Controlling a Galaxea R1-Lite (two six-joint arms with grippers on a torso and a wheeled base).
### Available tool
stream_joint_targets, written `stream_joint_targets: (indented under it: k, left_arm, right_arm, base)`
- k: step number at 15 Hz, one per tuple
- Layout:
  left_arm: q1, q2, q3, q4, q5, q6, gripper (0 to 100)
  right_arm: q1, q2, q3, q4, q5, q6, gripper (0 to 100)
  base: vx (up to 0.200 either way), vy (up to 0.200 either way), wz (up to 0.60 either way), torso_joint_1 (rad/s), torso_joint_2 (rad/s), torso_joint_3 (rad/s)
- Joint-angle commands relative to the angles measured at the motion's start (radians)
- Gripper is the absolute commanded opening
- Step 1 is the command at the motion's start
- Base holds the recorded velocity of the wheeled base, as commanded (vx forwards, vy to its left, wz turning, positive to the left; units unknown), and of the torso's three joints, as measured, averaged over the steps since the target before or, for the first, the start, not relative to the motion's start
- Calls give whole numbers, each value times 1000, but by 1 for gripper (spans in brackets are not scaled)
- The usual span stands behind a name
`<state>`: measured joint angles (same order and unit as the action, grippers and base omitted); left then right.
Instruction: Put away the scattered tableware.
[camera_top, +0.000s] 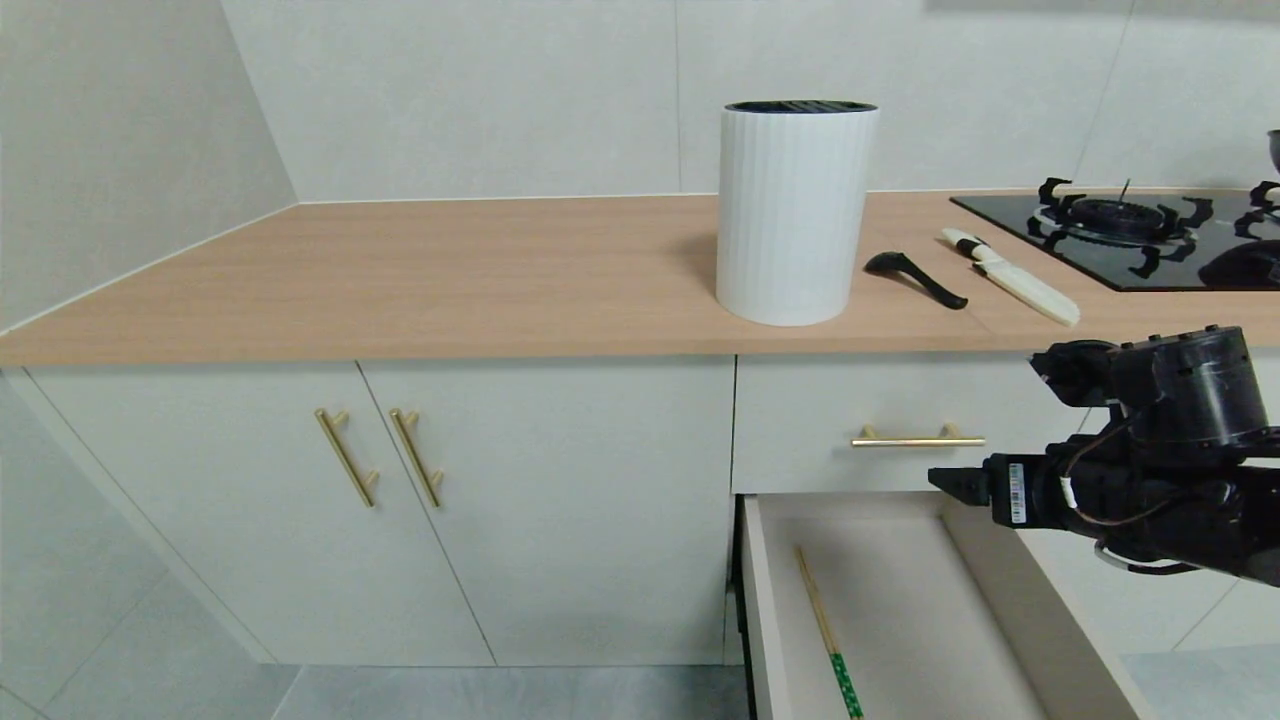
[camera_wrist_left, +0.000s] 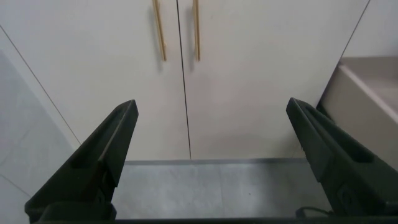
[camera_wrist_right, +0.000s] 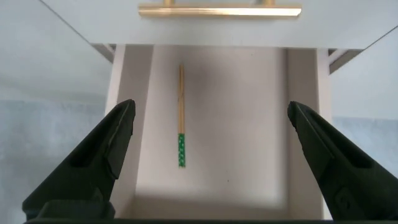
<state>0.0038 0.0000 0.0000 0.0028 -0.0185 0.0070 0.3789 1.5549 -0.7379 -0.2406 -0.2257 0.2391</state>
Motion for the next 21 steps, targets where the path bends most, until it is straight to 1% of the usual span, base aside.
stream_joint_targets:
  k: [1, 13, 21]
  left_arm:
    - [1, 0, 0, 0, 0, -1, 100]
    - [1, 0, 0, 0, 0, 1, 100]
    - [1, 0, 0, 0, 0, -1, 100]
  right_arm:
    - [1, 4, 2, 0, 0, 0, 100]
    - [5, 19, 2, 0, 0, -1, 100]
    - [5, 36, -2, -3, 2, -29, 100]
  base:
    - [0, 0, 0, 168, -466, -305]
    - [0, 0, 0, 192, -474, -277]
    - [0, 0, 0, 22, -47, -30]
